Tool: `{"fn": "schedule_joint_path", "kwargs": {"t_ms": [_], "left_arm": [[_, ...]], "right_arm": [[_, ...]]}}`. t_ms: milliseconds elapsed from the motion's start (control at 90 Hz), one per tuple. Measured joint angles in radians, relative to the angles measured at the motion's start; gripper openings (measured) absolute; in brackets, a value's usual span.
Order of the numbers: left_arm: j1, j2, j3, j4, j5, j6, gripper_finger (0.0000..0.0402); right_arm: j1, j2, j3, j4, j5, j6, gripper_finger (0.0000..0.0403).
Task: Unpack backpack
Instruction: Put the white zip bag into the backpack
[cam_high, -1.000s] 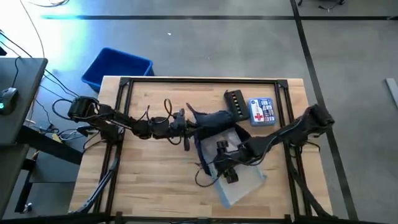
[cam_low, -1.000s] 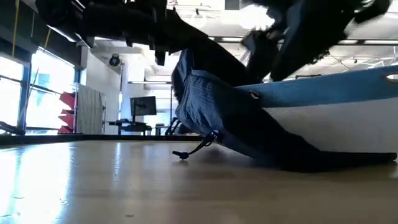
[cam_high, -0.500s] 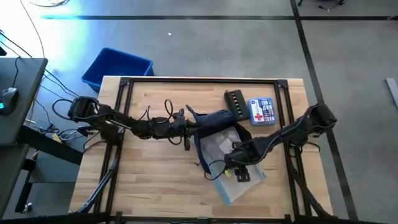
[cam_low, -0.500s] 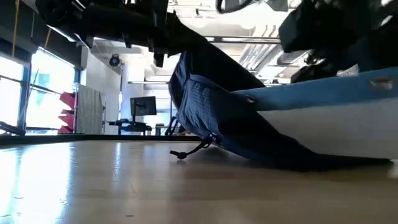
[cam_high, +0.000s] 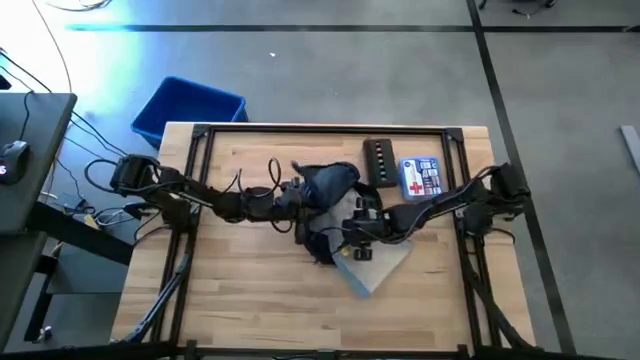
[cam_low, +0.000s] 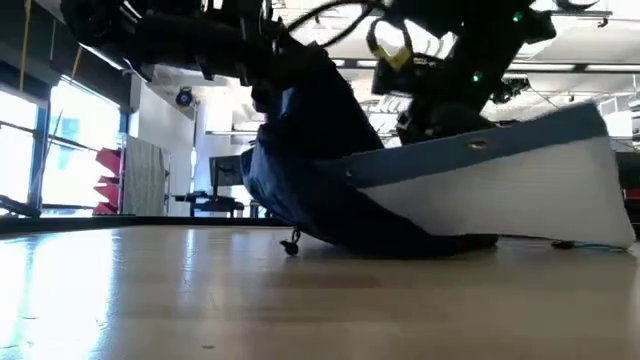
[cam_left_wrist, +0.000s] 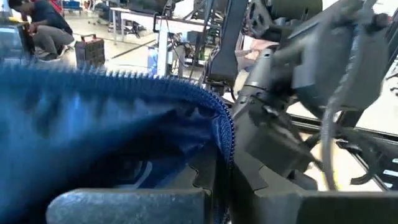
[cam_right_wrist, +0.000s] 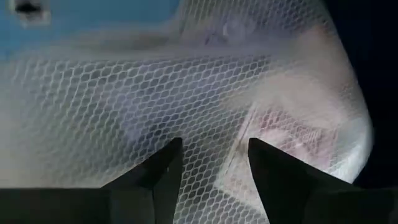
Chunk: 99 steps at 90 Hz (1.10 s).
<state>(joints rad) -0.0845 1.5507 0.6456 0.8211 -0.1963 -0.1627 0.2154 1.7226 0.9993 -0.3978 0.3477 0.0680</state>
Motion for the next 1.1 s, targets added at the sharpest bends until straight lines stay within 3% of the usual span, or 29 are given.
{"fn": "schedule_joint_path", "kwargs": {"t_ms": [211, 422, 522, 778, 1100], "left_arm": [[0.000, 0.000, 0.000, -0.019, -0.036, 0.001, 0.0000], [-0.001, 0.000, 0.000, -0.036, -0.048, 0.000, 0.0000], [-0.001, 0.000, 0.000, -0.036, -0.049, -0.005, 0.0000], [-0.030, 0.040, 0.000, -0.047, -0.011, -0.043, 0.0000], [-0.042, 0.179, 0.008, 0.025, -0.010, -0.105, 0.0000]], "right_arm": [[0.069, -0.044, 0.037, -0.202, 0.046, 0.052, 0.0148], [0.121, -0.069, 0.042, -0.319, -0.165, 0.168, 0.0142], [0.100, -0.050, -0.002, -0.241, -0.199, 0.185, 0.0142], [-0.003, 0.006, -0.054, 0.004, -0.018, 0.102, 0.0142], [-0.071, 0.156, -0.053, 0.410, 0.021, -0.008, 0.0142]]}}
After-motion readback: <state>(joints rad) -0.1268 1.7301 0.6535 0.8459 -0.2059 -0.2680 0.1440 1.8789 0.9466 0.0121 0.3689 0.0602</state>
